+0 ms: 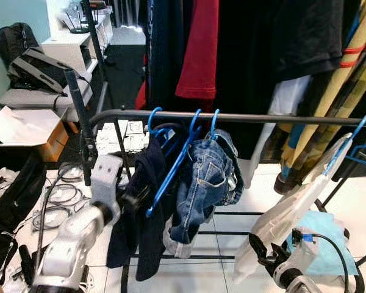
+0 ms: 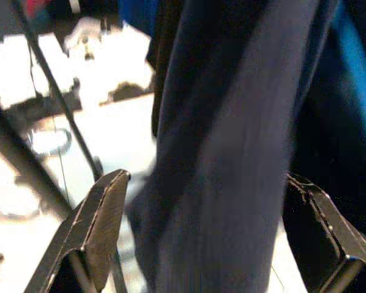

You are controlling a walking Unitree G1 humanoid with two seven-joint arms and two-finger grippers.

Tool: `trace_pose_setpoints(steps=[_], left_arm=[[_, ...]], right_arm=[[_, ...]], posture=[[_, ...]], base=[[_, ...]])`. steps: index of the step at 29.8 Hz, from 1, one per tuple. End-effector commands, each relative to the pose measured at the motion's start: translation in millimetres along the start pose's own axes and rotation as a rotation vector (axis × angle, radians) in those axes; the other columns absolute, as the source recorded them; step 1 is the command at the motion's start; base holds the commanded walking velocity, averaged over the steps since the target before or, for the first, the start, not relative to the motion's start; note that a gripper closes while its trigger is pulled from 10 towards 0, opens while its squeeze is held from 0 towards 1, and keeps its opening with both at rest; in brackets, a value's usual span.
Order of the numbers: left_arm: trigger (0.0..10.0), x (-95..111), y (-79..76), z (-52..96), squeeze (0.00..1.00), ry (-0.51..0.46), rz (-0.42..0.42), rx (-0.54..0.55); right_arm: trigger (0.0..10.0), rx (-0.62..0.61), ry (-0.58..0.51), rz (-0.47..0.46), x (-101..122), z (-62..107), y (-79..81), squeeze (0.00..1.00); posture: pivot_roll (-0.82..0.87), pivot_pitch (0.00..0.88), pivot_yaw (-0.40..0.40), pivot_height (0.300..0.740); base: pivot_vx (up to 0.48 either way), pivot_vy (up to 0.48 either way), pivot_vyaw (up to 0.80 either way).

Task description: Hang hanger

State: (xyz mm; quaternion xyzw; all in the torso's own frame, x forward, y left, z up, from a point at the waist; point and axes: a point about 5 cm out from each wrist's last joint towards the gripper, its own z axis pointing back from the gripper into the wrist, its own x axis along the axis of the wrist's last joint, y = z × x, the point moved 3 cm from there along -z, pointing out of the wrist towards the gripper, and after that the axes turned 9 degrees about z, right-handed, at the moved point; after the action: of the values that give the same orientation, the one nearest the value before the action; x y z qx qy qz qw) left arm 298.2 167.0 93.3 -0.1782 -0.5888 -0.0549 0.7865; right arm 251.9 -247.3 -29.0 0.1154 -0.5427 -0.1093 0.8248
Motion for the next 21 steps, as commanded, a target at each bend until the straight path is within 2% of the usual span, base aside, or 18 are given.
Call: trace_pose_setpoints(steps=[1, 2, 3, 4, 5, 6, 7, 8, 10, 12, 16, 17, 18, 20, 21], left_arm=[[10.0, -15.6, 10.6, 8.7, 1.0, 0.044, 0.017, 0.01], [10.0, -15.6, 10.6, 8.7, 1.0, 0.044, 0.017, 0.01], [10.0, -32.8, 15.5, 16.0, 1.0, 0.087, 0.039, 0.022], [10.0, -32.8, 15.5, 16.0, 1.0, 0.087, 0.039, 0.022], [10.0, -45.9, 17.1, 20.6, 1.0, 0.12, 0.055, 0.031], [10.0, -45.9, 17.1, 20.6, 1.0, 0.12, 0.055, 0.031], [10.0, -56.7, 15.9, 23.7, 1.0, 0.145, 0.069, 0.03], [10.0, -56.7, 15.9, 23.7, 1.0, 0.145, 0.069, 0.03], [10.0, -76.0, 9.2, 27.2, 1.0, 0.184, 0.105, 0.012], [10.0, -76.0, 9.2, 27.2, 1.0, 0.184, 0.105, 0.012], [10.0, -104.5, 0.5, 34.8, 1.0, 0.258, 0.139, -0.044], [10.0, -104.5, 0.5, 34.8, 1.0, 0.258, 0.139, -0.044], [10.0, -109.2, 1.5, 35.8, 0.36, 0.269, 0.144, -0.035], [10.0, -112.0, 3.2, 36.4, 0.36, 0.277, 0.143, -0.02], [10.0, -118.8, 5.5, 37.4, 0.0, 0.3, 0.131, -0.001]], right_arm=[[10.0, -0.002, 0.024, 0.001, -4.8, 1.4, -1.1, 0.0], [10.0, -0.002, 0.024, 0.001, -4.8, 1.4, -1.1, 0.0], [10.0, -0.001, 0.025, 0.001, -5.0, 1.6, -1.2, 0.0], [10.0, -0.001, 0.025, 0.001, -5.0, 1.6, -1.2, 0.0], [10.0, 0.0, 0.026, 0.002, -5.1, 1.7, -1.1, 0.0], [10.0, 0.0, 0.026, 0.002, -5.1, 1.7, -1.1, 0.0], [10.0, 0.001, 0.027, 0.002, -5.3, 1.7, -1.0, 0.0], [10.0, 0.001, 0.027, 0.002, -5.3, 1.7, -1.0, 0.0], [10.0, 0.003, 0.027, 0.003, -5.1, 1.4, -0.3, 0.0], [10.0, 0.003, 0.027, 0.003, -5.1, 1.4, -0.3, 0.0], [10.0, 0.002, 0.024, 0.001, -4.3, 1.0, 0.1, 0.0], [10.0, 0.002, 0.024, 0.001, -4.3, 1.0, 0.1, 0.0], [10.0, 0.002, 0.023, 0.001, -4.2, 0.8, 0.2, 0.0], [10.0, 0.002, 0.023, 0.001, -4.1, 0.7, 0.2, 0.0], [10.0, 0.002, 0.023, 0.001, -4.1, 0.7, 0.0, 0.0]], posture=[[-0.07, 0.049, -0.017, 0.74], [-0.07, 0.049, -0.017, 0.74], [-0.07, 0.047, -0.018, 0.74], [-0.07, 0.047, -0.018, 0.74], [-0.07, 0.047, -0.018, 0.74], [-0.07, 0.047, -0.018, 0.74], [-0.07, 0.044, -0.02, 0.74], [-0.07, 0.044, -0.02, 0.74], [-0.07, 0.048, -0.016, 0.74], [-0.07, 0.048, -0.016, 0.74], [-0.07, 0.052, -0.015, 0.74], [-0.07, 0.052, -0.015, 0.74], [-0.07, 0.053, -0.013, 0.74], [-0.07, 0.053, -0.013, 0.74], [-0.07, 0.053, -0.013, 0.74]], base=[[0.0, 0.0, 0.0], [0.0, 0.0, 0.0], [0.0, 0.0, 0.0], [0.0, 0.0, 0.0], [0.0, 0.0, 0.0], [0.0, 0.0, 0.0], [0.0, 0.0, 0.0], [0.0, 0.0, 0.0], [0.0, 0.0, 0.0], [0.0, 0.0, 0.0], [0.0, 0.0, 0.0], [0.0, 0.0, 0.0], [0.0, 0.0, 0.0], [0.0, 0.0, 0.0], [0.0, 0.0, 0.0]])
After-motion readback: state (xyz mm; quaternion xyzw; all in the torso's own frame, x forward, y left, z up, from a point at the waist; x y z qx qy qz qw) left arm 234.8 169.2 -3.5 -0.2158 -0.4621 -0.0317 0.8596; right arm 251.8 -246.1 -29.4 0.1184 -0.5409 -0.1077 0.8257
